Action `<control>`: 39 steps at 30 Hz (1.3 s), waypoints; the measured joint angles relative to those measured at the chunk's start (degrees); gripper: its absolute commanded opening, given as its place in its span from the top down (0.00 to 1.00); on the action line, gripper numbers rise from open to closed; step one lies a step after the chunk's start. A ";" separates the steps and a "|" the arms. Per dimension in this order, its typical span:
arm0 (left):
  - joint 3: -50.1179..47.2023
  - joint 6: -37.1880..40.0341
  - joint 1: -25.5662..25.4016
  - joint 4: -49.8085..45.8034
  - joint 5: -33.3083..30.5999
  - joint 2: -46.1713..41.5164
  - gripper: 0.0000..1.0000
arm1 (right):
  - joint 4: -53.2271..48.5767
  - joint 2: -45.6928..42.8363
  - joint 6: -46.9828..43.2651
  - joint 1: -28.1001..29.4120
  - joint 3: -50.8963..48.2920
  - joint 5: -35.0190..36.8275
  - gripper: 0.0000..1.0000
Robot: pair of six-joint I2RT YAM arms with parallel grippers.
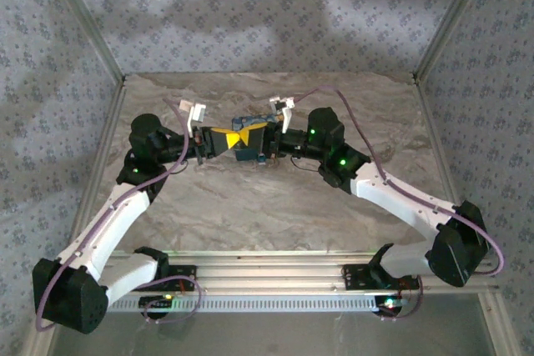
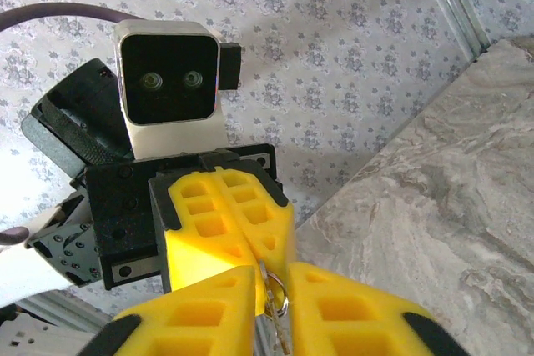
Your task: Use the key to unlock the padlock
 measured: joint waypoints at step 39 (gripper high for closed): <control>0.00 1.40 0.66 -2.69 0.00 -0.07 0.88 | -3.74 0.42 -2.99 -0.42 1.14 -1.01 1.00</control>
